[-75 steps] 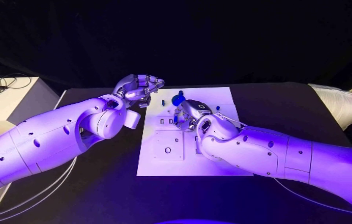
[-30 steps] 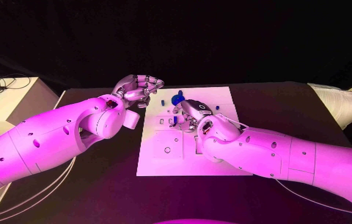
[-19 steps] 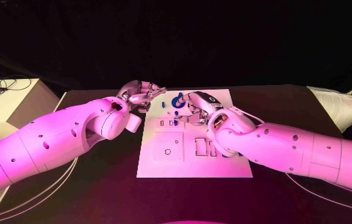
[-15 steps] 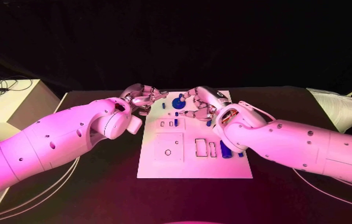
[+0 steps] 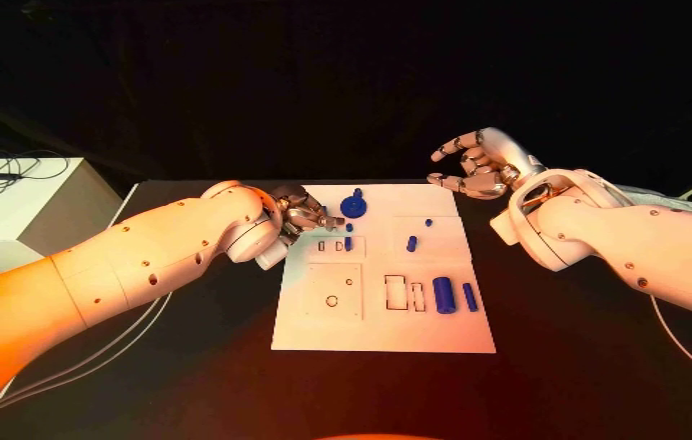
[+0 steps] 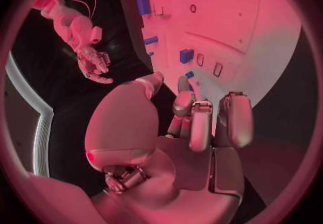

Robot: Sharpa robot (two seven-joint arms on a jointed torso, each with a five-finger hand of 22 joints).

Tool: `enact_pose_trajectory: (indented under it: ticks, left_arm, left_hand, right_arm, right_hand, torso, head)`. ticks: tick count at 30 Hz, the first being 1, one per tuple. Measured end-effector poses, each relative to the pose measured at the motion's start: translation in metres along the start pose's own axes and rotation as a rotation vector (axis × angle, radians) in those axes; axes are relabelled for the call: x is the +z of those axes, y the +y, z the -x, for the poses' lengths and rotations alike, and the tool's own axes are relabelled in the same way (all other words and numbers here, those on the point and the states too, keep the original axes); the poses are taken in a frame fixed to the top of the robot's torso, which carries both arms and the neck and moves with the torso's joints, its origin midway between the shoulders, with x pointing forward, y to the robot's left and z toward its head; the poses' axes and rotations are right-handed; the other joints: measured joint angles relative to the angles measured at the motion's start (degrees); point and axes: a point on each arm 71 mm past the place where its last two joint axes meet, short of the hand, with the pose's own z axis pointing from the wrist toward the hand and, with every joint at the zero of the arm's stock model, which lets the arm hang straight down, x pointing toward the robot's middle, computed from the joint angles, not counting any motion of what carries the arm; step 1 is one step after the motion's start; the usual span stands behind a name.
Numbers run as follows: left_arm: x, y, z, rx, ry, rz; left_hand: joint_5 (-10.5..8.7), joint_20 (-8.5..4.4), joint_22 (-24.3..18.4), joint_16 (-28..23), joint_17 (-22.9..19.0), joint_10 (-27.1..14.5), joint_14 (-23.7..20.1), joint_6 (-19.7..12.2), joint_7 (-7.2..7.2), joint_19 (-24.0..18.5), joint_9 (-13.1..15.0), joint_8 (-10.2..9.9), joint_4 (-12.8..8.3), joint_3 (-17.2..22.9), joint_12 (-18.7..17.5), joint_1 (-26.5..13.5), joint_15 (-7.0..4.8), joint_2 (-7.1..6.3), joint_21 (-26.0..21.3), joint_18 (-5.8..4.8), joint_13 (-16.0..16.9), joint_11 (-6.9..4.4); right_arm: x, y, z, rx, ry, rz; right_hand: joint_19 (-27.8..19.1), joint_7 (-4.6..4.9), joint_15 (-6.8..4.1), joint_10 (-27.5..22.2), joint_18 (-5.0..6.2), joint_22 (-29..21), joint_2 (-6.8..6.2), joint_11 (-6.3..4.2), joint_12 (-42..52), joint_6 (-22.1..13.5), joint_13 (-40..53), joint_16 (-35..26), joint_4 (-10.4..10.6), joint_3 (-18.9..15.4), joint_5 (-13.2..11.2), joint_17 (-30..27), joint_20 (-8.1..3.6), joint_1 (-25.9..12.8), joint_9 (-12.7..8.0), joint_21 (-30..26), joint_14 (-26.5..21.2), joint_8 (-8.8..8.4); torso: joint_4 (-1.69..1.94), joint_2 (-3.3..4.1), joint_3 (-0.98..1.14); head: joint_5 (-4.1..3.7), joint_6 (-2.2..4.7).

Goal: Assemble the parts on the task board

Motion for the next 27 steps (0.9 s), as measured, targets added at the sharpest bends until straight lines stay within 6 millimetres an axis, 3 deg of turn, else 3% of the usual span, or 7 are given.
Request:
enact_pose_trajectory:
  ticks: [5, 9, 16, 27]
  left_arm:
    - [0.006, -0.009, 0.000, 0.104, 0.010, 0.059]
    - [0.009, -0.015, -0.001, 0.162, 0.025, 0.086]
    - [0.015, -0.025, -0.005, 0.237, 0.052, 0.114]
    - [0.028, -0.036, -0.014, 0.314, 0.078, 0.149]
  left_hand:
    - [0.00, -0.21, 0.0, 0.0, 0.0, 0.1, 0.0, -0.3, -0.31, 0.2, 2.0, 1.4, 0.2, 0.2, 0.0, -1.7, -0.40, -0.10, 0.0, 0.00, 0.2, -0.34]
    - [0.00, -0.21, 0.1, 0.0, 0.0, 0.0, 0.0, -0.8, -0.40, 0.2, 2.8, 1.4, 0.2, 0.2, 0.0, -2.4, -0.40, -0.07, 0.0, 0.00, 0.2, -0.41]
    - [0.00, -0.21, 0.4, 0.0, 0.0, -0.1, 0.0, -1.8, -0.30, 0.2, 3.3, 1.4, 0.3, 0.3, -0.2, -3.4, -0.40, 0.25, 0.0, 0.00, -0.1, -0.54]
    - [0.00, -0.20, 0.8, 0.0, 0.0, -1.2, 0.0, -2.6, 0.17, 0.2, 3.8, 0.9, 0.2, 0.5, -0.8, -4.5, -0.40, -0.14, 0.2, 0.00, -1.2, -0.20]
  right_arm:
    - [-0.001, -0.006, 0.008, 0.033, -0.014, -0.034]
    - [-0.002, -0.008, 0.010, 0.047, -0.015, -0.050]
    - [-0.002, -0.011, 0.012, 0.055, -0.011, -0.070]
    - [-0.001, -0.013, 0.012, 0.055, 0.002, -0.091]
  right_hand:
    - [0.0, 0.00, 0.00, 0.0, 0.00, 0.0, 0.00, 0.00, 0.0, 0.0, 0.0, 0.0, 0.0, 0.0, 0.0, 0.0, 0.00, 0.0, 0.0, 0.0, 0.0, 0.00]
    - [0.0, 0.00, 0.00, 0.0, 0.00, 0.0, 0.00, 0.00, -0.3, 0.0, 0.0, 0.0, 0.0, 0.0, 0.0, 0.0, 0.00, 0.0, 0.0, -0.3, 0.0, 0.00]
    - [0.0, 0.00, 0.00, 0.0, 0.00, 0.0, -0.23, 0.00, -0.3, 0.0, 0.0, 0.0, 0.0, 0.0, 0.0, 0.0, 0.00, -0.2, 0.0, -0.3, 0.0, 0.00]
    - [0.0, 0.18, 0.00, 0.0, 0.00, 0.0, -0.23, 0.00, -0.3, -0.2, 0.0, 0.0, 0.2, 0.2, 0.0, 0.0, 0.00, -0.2, 0.0, -0.3, 0.0, 0.00]
  torso:
    - [0.10, -0.31, 0.16]
    - [0.08, -0.42, 0.34]
    - [0.04, -0.51, 0.47]
    - [0.08, -0.45, 0.44]
  head:
    - [0.25, -0.48]
    - [0.34, -0.82]
    - [0.34, -1.24]
    - [0.36, -1.47]
